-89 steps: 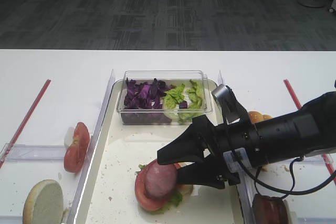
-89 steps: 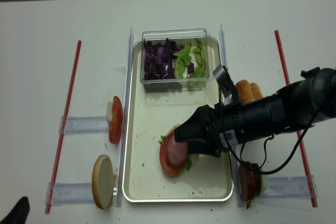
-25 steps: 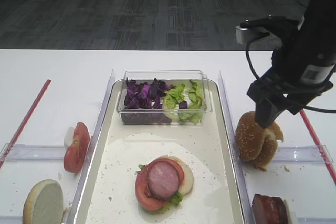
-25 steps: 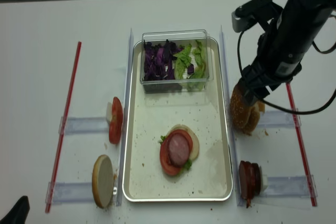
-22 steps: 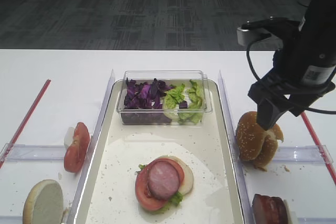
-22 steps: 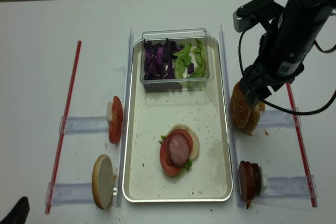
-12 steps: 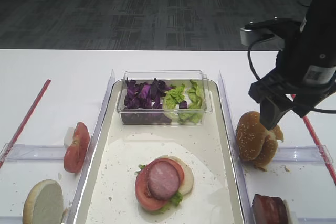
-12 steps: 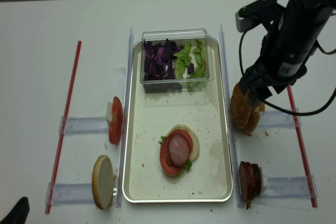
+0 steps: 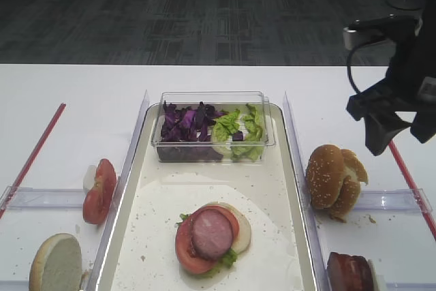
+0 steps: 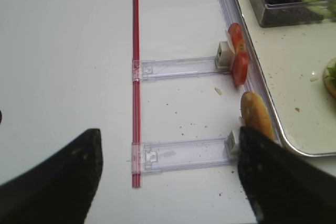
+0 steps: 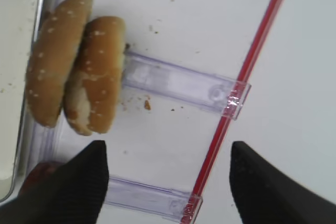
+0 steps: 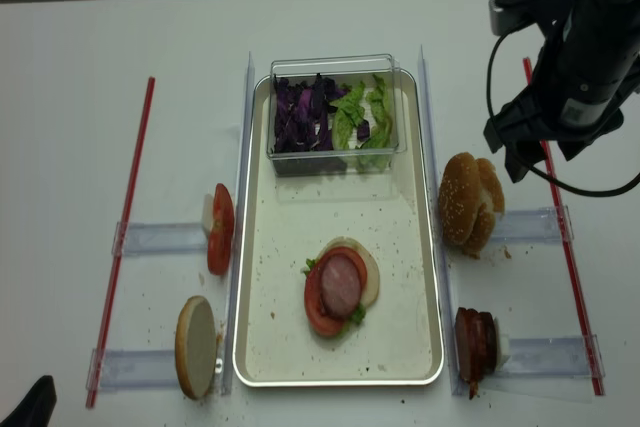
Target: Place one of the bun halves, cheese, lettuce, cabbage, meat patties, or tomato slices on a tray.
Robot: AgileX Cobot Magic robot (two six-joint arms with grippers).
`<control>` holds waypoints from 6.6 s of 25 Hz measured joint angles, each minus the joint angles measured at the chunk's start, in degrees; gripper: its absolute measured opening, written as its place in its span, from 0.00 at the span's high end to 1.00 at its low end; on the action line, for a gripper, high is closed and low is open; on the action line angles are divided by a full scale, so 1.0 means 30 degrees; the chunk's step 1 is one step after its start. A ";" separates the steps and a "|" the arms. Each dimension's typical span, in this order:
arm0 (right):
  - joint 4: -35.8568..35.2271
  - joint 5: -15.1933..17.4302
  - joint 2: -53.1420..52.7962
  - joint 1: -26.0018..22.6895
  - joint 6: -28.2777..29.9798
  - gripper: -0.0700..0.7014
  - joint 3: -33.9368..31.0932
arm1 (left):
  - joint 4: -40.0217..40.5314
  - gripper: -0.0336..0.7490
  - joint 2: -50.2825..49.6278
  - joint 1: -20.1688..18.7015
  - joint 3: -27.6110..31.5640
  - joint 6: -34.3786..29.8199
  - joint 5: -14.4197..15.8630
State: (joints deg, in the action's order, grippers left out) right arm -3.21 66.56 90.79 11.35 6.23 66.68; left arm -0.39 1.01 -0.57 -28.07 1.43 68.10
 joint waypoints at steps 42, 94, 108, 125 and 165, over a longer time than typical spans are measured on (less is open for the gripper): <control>-0.1037 0.0129 -0.3272 -0.6159 0.1222 0.28 0.0000 | 0.0000 0.33 0.0000 0.0000 0.0000 0.0000 0.0000; -0.1464 -0.0428 -2.8905 -0.6159 0.0669 0.28 -1.3012 | 0.0000 0.33 0.0000 0.0000 0.0000 0.0000 0.0000; -0.0215 -0.0508 -3.0053 -0.5201 -0.1474 0.28 -1.3044 | 0.0000 0.33 0.0000 0.0000 0.0000 0.0000 0.0000; 0.0309 -0.0508 -3.0476 -0.4026 -0.2075 0.28 -1.3056 | 0.0000 0.33 0.0000 0.0000 0.0000 0.0000 0.0000; 0.0309 -0.0508 -3.0476 -0.4026 -0.2075 0.31 -1.3056 | 0.0000 0.33 0.0000 0.0000 0.0000 0.0000 0.0000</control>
State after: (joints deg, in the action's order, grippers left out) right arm -2.29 65.03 -0.64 -0.72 0.00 27.51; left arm -0.39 1.01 -0.57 -28.07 1.43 68.10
